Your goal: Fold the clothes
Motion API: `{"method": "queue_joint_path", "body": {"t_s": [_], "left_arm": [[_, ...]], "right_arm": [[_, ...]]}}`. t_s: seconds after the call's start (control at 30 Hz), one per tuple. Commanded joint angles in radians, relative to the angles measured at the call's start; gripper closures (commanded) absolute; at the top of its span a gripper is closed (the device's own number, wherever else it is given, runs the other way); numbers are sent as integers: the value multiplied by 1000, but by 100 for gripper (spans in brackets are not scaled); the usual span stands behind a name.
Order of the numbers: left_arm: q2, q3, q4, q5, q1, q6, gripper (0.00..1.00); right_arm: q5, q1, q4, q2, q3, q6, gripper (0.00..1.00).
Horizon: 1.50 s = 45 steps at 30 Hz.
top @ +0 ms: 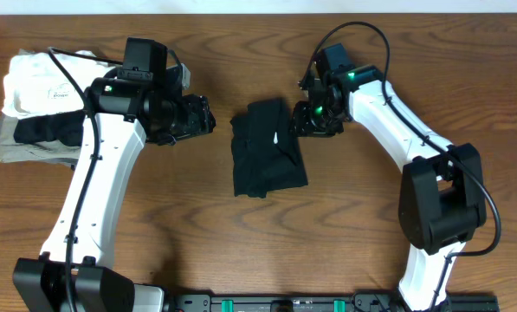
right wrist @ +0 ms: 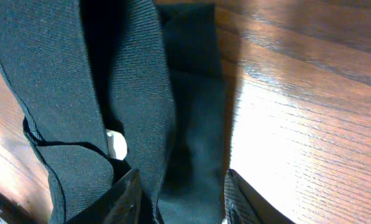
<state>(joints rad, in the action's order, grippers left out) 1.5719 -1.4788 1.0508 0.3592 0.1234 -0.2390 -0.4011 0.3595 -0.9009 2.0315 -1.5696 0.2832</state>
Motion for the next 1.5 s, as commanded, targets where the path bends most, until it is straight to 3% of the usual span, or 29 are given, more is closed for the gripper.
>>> {"method": "queue_joint_path", "body": {"t_s": [0.0, 0.3, 0.43, 0.6, 0.97, 1.2, 1.47], "left_arm": [[5, 5, 3, -13, -3, 5, 31], [5, 5, 4, -13, -3, 5, 31], [5, 5, 4, -13, -3, 5, 31], [5, 5, 3, -13, -3, 6, 31], [5, 5, 3, -14, -3, 9, 31], [5, 5, 3, -14, -3, 9, 30], [5, 5, 3, -14, -3, 9, 30]], "right_arm": [[-11, 28, 3, 42, 8, 0, 64], [-60, 50, 46, 80, 8, 16, 80], [-41, 47, 47, 80, 8, 16, 99], [37, 35, 15, 77, -14, 16, 99], [247, 42, -227, 50, -224, -4, 99], [308, 40, -274, 50, -201, -4, 99], [375, 36, -206, 50, -108, -11, 99]]}}
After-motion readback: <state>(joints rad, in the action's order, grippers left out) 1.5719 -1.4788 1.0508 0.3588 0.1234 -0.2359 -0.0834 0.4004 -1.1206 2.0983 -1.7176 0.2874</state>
